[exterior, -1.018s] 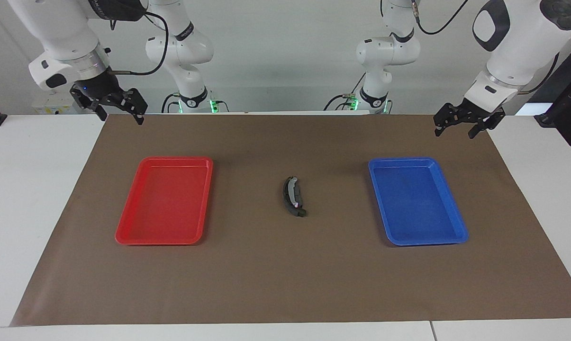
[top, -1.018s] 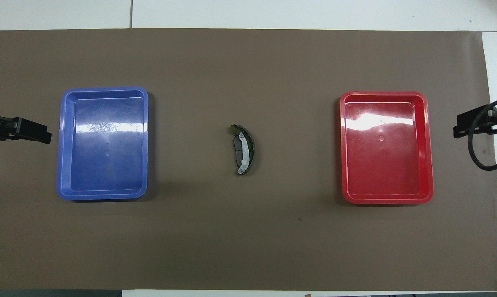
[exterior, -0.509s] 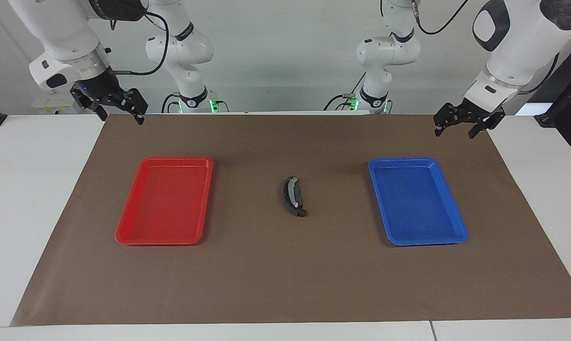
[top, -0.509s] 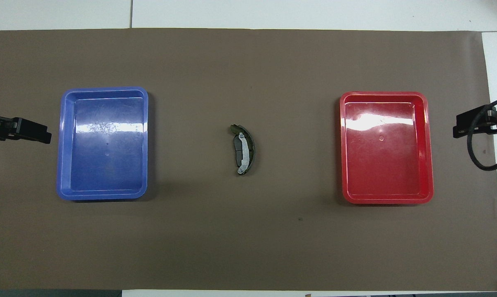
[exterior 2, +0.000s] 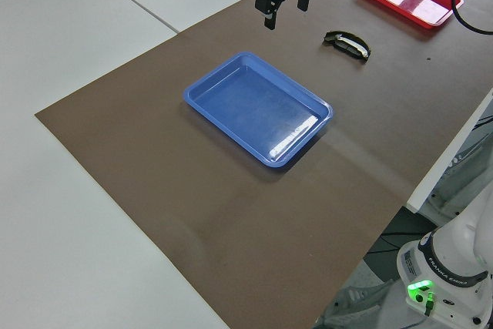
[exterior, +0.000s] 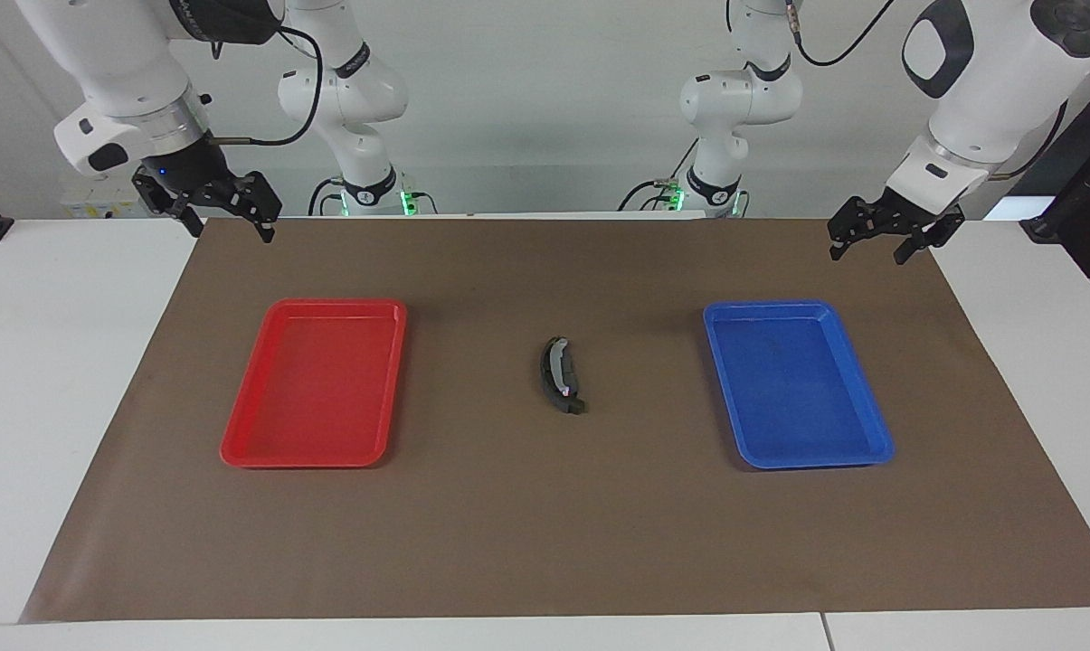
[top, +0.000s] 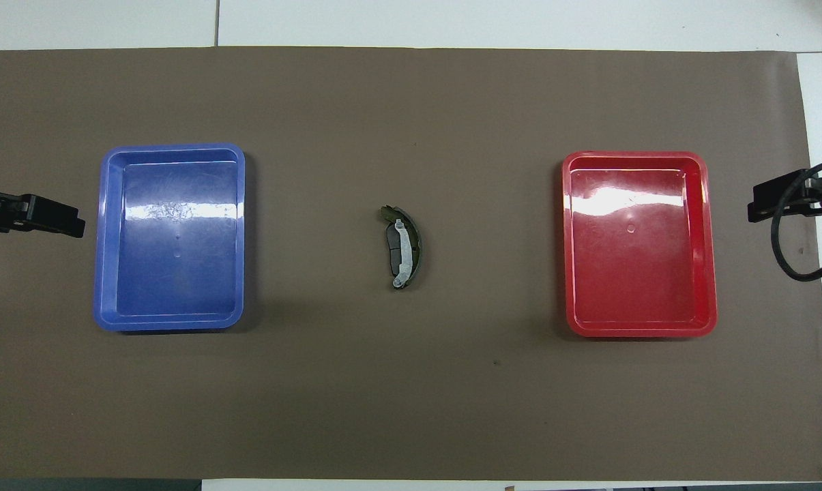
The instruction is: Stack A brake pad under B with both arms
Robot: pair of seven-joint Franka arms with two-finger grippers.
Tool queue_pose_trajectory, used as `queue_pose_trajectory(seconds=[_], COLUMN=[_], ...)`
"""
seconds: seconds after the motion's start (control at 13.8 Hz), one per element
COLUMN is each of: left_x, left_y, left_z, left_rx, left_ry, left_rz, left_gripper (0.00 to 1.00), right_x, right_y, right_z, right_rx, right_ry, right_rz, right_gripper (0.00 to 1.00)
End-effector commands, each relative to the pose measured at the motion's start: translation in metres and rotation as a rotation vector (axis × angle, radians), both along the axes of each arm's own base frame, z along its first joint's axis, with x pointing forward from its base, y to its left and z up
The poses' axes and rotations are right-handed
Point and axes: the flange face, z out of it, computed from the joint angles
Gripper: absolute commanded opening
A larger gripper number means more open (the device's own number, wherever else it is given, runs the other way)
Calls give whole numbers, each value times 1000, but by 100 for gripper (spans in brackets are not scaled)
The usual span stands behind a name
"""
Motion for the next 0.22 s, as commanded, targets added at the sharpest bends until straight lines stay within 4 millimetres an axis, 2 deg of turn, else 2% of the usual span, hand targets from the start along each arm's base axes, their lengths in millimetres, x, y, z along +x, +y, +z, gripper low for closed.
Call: queue_pose_trajectory(seconds=[0.0,0.15], left_x=[-6,-7], left_y=[2,2], left_z=[3,3], left_rx=[6,6], left_ry=[-10,-9], left_rz=[9,8], left_gripper=[100,100], right_x=[0,0], right_y=[-3,-3], right_z=[-1,-1], right_rx=[-3,-3], right_ry=[-7,-7], right_rz=[24,26], right_gripper=[100,100])
